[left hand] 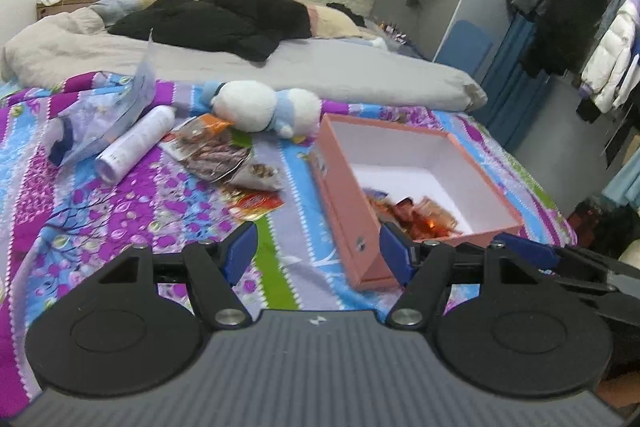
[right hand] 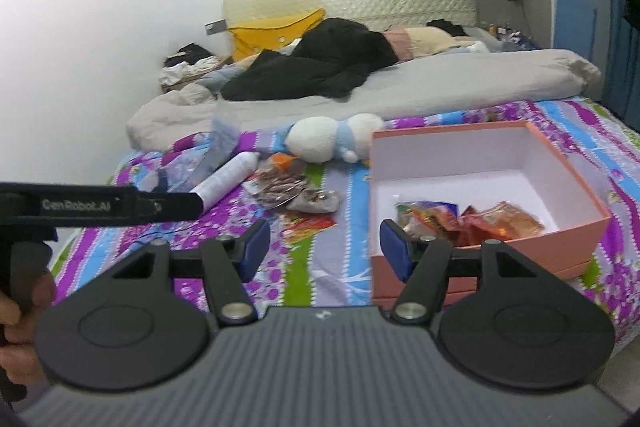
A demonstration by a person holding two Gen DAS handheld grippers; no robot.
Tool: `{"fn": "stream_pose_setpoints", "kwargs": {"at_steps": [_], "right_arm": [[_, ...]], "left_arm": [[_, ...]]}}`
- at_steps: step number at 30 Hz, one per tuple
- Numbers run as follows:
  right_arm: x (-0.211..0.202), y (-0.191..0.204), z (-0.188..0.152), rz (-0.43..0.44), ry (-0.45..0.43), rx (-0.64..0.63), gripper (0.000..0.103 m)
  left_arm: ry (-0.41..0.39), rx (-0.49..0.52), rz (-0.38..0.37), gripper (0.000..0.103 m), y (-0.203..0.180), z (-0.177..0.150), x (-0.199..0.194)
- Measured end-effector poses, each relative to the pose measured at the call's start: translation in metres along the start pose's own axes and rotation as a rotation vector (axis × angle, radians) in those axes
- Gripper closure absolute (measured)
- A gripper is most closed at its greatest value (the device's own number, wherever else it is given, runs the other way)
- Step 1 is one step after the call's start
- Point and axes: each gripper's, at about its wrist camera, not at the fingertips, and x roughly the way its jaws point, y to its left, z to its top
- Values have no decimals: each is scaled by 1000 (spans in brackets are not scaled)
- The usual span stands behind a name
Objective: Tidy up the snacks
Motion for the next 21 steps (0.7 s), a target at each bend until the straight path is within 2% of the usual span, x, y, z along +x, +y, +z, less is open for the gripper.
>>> {"fn": "stream_pose_setpoints", "kwargs": {"at_steps": [11, 21], "right_arm": [[7, 29, -16, 50, 39, -48, 40], [25, 30, -14, 42, 54, -41, 40]], "left_arm": [[14, -33, 34, 31, 30, -15, -10], [43, -71, 44, 31, 45, -9, 13]]}}
